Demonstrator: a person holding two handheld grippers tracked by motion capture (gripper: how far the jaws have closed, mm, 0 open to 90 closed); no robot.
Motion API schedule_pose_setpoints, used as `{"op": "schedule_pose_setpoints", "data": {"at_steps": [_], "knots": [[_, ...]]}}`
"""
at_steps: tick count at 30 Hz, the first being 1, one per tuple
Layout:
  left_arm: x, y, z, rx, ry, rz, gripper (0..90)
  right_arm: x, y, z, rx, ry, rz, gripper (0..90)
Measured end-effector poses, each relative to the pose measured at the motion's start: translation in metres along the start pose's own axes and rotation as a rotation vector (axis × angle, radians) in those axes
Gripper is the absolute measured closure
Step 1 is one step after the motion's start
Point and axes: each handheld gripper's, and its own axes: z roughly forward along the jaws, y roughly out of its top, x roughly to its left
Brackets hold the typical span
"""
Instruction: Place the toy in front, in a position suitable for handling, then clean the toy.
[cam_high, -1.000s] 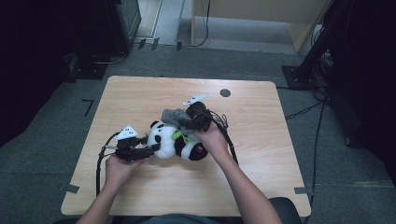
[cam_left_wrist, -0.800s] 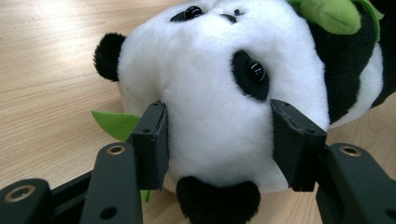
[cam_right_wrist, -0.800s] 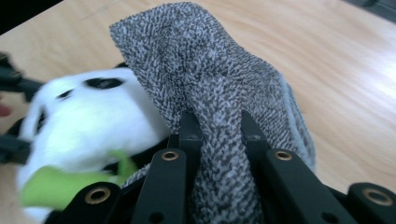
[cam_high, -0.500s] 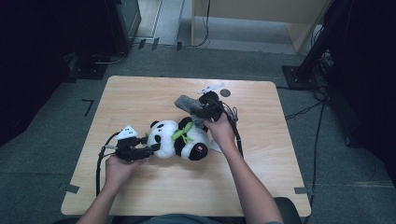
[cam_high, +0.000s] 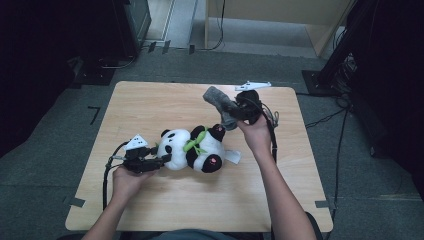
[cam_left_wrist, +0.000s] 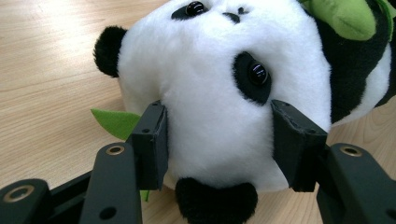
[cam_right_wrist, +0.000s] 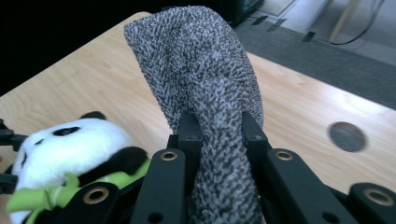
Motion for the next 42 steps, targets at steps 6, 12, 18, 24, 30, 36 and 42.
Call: {"op": "schedule_pose_setpoints", "data": {"at_steps": [6,12,18,24,30,36,42], "knots": [[0.000,0.000,0.000,0.001,-0.001,-0.001,43.7,-0.005,-0.021,-0.008,0.033,0.016,0.004,77.1],[0.000,0.000,0.000,0.001,-0.002,0.001,43.7,0.002,-0.039,-0.002,0.063,0.052,-0.001,77.1],[0.000,0.000,0.000,0.004,-0.001,0.000,43.7,0.011,-0.047,0.004,0.064,0.093,0.000,77.1],[0.001,0.000,0.000,0.001,-0.006,-0.009,43.7,0.022,-0.056,0.014,0.074,0.123,-0.024,76.7],[0.001,0.001,0.001,0.000,-0.006,-0.021,43.8,0.012,-0.064,0.019,0.076,0.102,-0.001,77.0],[0.002,0.002,0.001,0.001,-0.006,-0.020,43.7,-0.004,-0.076,0.019,0.065,0.102,0.060,77.6],[0.002,0.002,0.001,0.003,-0.008,-0.016,43.6,-0.022,-0.085,0.021,0.097,0.089,0.118,77.7]]}}
